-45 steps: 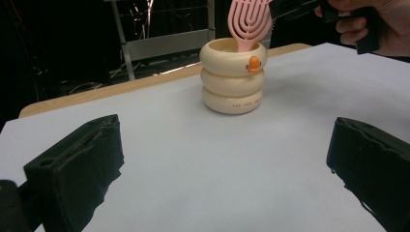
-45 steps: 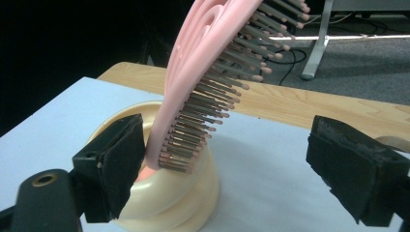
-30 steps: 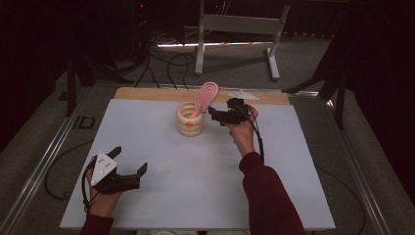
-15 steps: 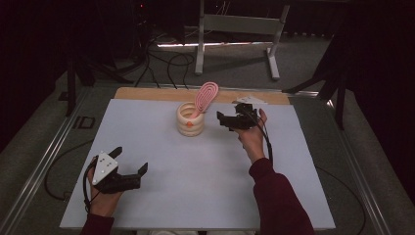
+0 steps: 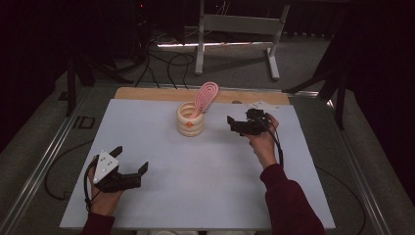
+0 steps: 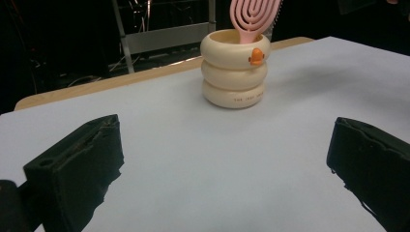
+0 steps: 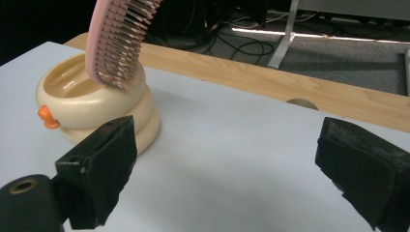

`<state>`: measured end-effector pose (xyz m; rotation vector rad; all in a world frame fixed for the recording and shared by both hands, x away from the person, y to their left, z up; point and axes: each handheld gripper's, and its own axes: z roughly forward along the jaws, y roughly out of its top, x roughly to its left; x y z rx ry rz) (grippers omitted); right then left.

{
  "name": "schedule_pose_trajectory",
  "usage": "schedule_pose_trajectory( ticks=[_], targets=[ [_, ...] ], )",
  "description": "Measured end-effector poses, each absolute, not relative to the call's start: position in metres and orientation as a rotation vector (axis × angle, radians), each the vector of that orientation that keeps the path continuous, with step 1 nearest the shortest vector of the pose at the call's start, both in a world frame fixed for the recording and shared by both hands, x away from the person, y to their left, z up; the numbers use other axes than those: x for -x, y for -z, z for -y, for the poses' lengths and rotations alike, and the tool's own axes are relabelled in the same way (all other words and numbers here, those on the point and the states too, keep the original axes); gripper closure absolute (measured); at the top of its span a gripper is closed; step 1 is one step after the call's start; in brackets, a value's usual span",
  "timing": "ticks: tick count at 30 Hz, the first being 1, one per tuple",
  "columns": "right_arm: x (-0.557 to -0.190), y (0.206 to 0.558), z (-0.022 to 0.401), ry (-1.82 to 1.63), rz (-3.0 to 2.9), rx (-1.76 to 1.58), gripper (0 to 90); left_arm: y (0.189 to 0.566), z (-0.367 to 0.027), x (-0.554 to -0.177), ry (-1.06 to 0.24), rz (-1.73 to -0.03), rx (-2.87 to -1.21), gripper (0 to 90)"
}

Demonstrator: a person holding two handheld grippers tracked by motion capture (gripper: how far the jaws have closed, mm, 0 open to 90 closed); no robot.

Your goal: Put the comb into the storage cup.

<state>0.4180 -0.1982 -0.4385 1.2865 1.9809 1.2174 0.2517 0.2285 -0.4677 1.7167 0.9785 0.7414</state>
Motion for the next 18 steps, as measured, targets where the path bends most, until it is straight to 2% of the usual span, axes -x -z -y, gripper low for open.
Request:
schedule_pose_trajectory(
  ticks=[18],
  targets=[
    [-0.384, 0.448, 0.229, -1.222, -1.952, -1.247, 7.5, 0.465, -0.233, -0.254, -0.753, -0.990, -1.703, 0.3]
  ],
)
